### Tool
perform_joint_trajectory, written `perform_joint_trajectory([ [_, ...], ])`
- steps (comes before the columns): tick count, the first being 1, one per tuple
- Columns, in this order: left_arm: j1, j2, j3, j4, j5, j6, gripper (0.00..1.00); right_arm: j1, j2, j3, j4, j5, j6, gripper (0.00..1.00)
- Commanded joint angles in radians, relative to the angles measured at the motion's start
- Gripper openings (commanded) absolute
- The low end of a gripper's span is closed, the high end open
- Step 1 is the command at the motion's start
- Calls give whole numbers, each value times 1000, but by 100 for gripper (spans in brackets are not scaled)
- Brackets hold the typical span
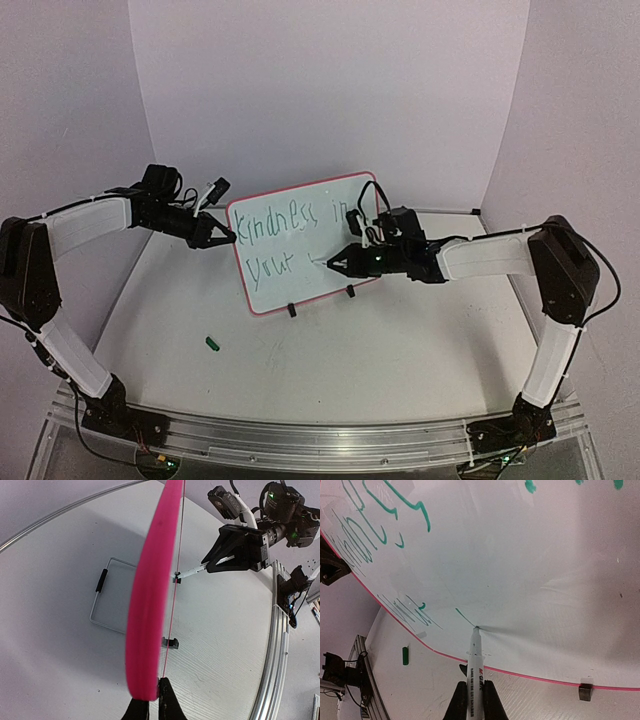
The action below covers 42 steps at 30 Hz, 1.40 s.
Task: Write a sentence on the whiteboard
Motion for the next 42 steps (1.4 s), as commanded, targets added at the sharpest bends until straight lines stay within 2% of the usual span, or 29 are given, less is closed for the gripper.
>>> perform_joint_trajectory([
  [1,-23,5,11,-39,-72,33,0,3,-9,5,15,24,3,0],
  [24,-23,2,11,-39,-73,35,0,2,-78,62,-8,75,-19,0],
  [42,-24,8,11,-39,-71,34,0,2,-23,31,-21,64,-15,0],
])
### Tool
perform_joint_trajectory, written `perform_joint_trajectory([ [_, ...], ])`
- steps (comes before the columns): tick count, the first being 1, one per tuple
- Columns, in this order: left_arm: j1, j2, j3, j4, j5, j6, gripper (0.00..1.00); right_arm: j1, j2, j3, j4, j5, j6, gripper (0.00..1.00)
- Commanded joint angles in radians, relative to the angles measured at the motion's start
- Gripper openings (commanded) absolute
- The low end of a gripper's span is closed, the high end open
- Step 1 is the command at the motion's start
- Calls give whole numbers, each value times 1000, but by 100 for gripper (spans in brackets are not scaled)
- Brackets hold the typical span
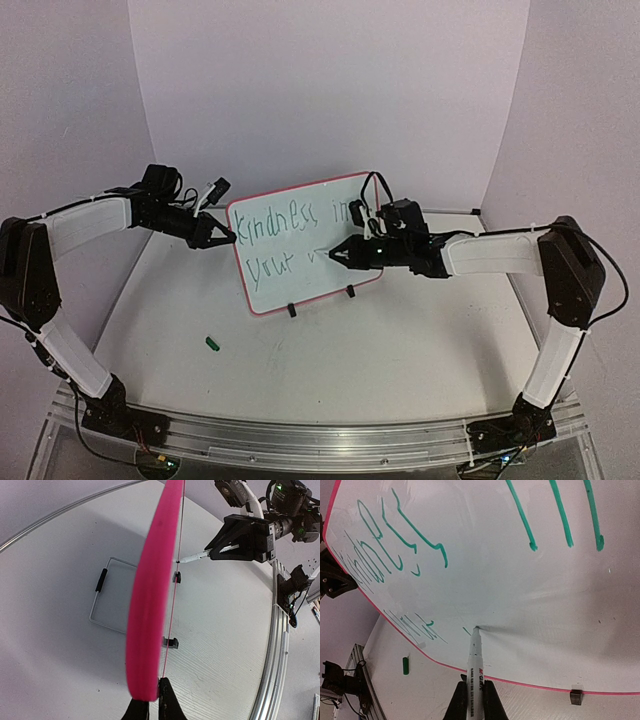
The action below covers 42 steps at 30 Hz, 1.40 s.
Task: Write a sentence on the whiteboard
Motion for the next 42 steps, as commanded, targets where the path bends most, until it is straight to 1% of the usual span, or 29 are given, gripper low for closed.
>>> perform_joint_trajectory([
  [1,-22,9,11,-34,-68,30,0,1,13,4,7,10,-7,0],
  [17,-21,7,11,-34,-68,31,0,-1,12,-33,-14,29,-3,0],
  [30,-22,5,11,-34,-70,31,0,-10,-1,18,-22,51,-10,0],
  [42,-21,4,11,-35,-70,32,0,-15,-65,30,-38,62,-23,0],
])
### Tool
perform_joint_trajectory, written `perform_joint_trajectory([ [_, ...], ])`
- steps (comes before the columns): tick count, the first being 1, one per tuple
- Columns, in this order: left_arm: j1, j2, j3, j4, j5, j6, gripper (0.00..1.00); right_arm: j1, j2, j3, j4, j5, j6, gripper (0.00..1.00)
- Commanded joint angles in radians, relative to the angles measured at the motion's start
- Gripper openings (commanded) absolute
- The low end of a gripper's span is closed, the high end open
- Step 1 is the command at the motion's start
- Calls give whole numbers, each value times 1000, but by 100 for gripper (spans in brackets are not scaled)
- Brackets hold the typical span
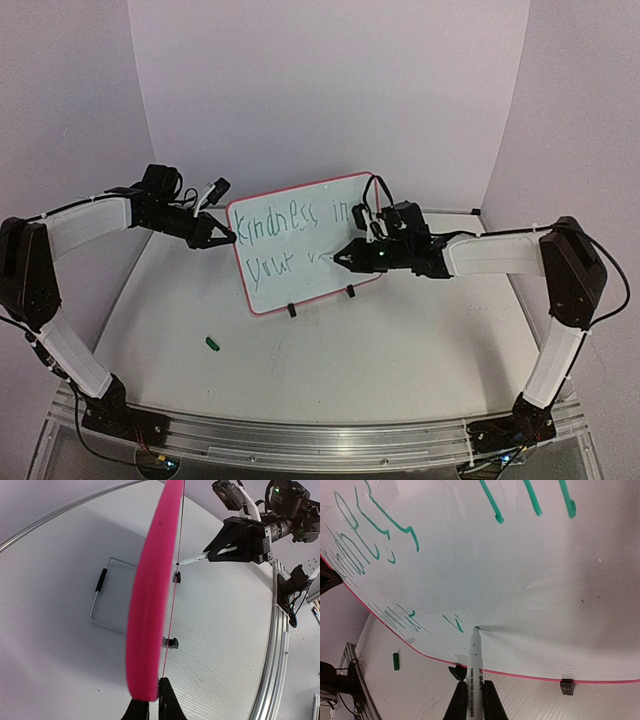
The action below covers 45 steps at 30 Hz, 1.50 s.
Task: Write a sentence on the whiteboard
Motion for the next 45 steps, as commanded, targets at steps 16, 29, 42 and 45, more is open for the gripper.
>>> perform_joint_trajectory([
  [16,-21,-3,9,-33,-69,32,0,-12,-102,-28,16,-25,-14,0],
  [29,-21,8,10,-33,-71,31,0,-52,-38,-14,37,-70,6,0],
  [42,-21,12,11,-33,-71,32,0,-59,-10,23,41,-75,-2,0],
  [45,-21,12,11,-33,-71,32,0,-59,4,31,42,-83,-3,0],
])
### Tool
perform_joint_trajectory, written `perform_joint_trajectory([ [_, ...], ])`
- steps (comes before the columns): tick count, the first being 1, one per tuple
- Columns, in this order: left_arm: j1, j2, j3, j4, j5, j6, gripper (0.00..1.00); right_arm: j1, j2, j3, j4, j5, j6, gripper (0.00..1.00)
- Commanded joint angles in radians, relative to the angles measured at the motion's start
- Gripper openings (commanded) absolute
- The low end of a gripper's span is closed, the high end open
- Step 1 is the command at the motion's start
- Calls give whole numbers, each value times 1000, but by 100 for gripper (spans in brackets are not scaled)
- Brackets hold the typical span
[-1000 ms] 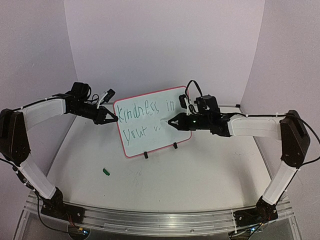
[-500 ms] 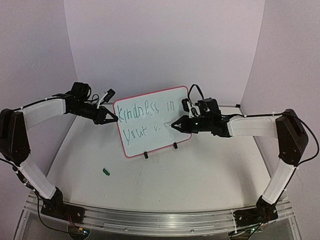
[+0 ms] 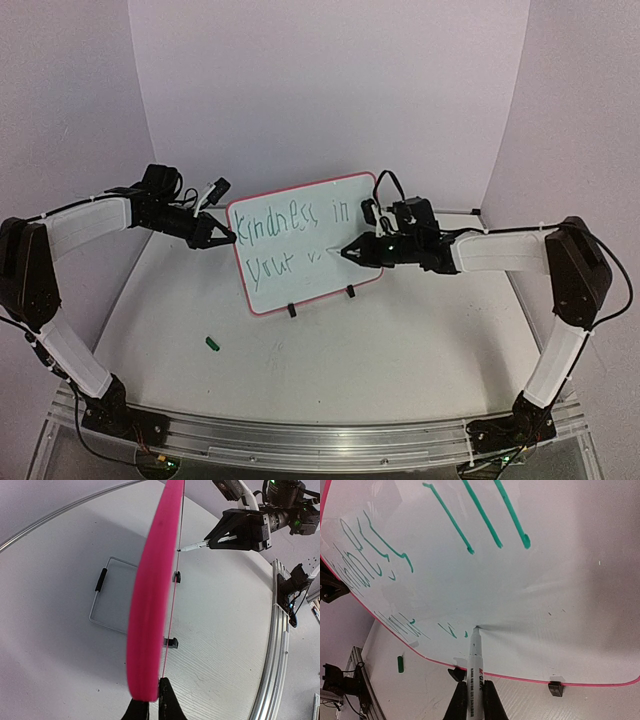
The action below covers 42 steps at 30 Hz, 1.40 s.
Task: Write a sentence on the whiteboard
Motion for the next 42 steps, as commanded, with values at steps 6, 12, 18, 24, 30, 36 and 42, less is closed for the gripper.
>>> perform_joint_trajectory([
  [6,-20,13,10,-32,-70,30,0,-4,59,50,26,-46,-5,0],
  [12,-20,14,10,-33,-71,31,0,-4,49,16,23,-27,-3,0],
  [18,-20,12,10,-33,-70,30,0,-4,6,-15,18,33,-1,0],
  [24,-20,12,10,-32,-71,30,0,-4,-8,8,12,41,-8,0],
  [30,-20,11,10,-32,-70,30,0,-4,-9,42,8,34,-13,0],
  [36,-20,9,10,-32,-70,30,0,-4,-15,54,5,27,-17,0],
  [42,-20,9,10,-32,-70,30,0,-4,-17,58,5,19,-18,0],
])
